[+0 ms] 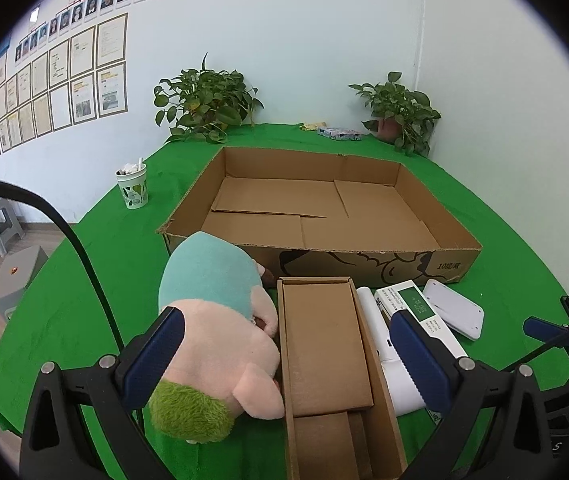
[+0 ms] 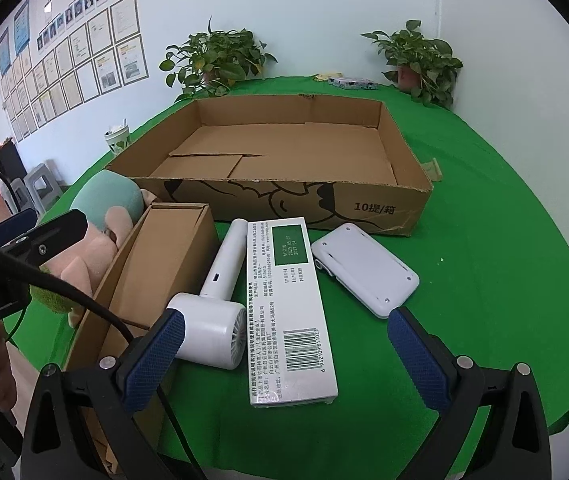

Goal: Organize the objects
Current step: 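Move the left gripper toward the plush pig and close on it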

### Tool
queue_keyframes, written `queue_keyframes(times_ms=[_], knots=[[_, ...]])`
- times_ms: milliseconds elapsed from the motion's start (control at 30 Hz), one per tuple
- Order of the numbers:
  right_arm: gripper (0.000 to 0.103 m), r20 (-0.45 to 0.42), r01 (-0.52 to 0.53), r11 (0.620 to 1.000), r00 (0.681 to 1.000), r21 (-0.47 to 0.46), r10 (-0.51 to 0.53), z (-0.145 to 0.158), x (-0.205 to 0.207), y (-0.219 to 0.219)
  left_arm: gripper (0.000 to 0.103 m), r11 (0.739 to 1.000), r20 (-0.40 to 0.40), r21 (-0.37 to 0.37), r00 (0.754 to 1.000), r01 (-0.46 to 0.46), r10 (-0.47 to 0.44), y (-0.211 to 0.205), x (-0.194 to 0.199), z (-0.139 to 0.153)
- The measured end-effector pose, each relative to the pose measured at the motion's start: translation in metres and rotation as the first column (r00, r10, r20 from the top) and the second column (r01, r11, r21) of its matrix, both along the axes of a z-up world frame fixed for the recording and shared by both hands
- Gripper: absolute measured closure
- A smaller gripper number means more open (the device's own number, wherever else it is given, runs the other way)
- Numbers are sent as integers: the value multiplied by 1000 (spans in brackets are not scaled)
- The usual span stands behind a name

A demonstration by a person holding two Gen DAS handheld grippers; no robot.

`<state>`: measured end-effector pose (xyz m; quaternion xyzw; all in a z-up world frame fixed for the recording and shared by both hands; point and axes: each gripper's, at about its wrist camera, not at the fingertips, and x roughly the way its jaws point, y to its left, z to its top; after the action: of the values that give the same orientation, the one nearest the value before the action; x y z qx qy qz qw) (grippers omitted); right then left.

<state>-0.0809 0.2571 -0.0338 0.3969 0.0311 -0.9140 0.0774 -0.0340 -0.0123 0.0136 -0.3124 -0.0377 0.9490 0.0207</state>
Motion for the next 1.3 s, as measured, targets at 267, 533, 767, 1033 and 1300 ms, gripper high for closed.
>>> queue_keyframes(times_ms=[267, 533, 767, 1033, 1300], knots=[[1, -22, -71, 996, 997, 53, 72, 19, 7, -36, 1, 998, 4, 36, 999, -44, 44, -26, 7, 1], [1, -24, -109, 993, 994, 48, 111, 31, 14, -54, 1, 998, 11, 38, 999, -41, 41, -38, 5, 5], [1, -72, -78, 997, 994, 17, 79, 49, 24, -44, 1, 1000, -8, 20, 1000, 18, -18, -27, 0, 19], [1, -85, -61, 998, 995, -30, 58, 54, 32, -21, 1, 997, -7, 18, 997, 71, -71, -17, -3, 23], [1, -130, -588, 780, 809, -217, 574, 89, 55, -70, 1, 996, 15, 70, 999, -50, 49, -76, 6, 20]])
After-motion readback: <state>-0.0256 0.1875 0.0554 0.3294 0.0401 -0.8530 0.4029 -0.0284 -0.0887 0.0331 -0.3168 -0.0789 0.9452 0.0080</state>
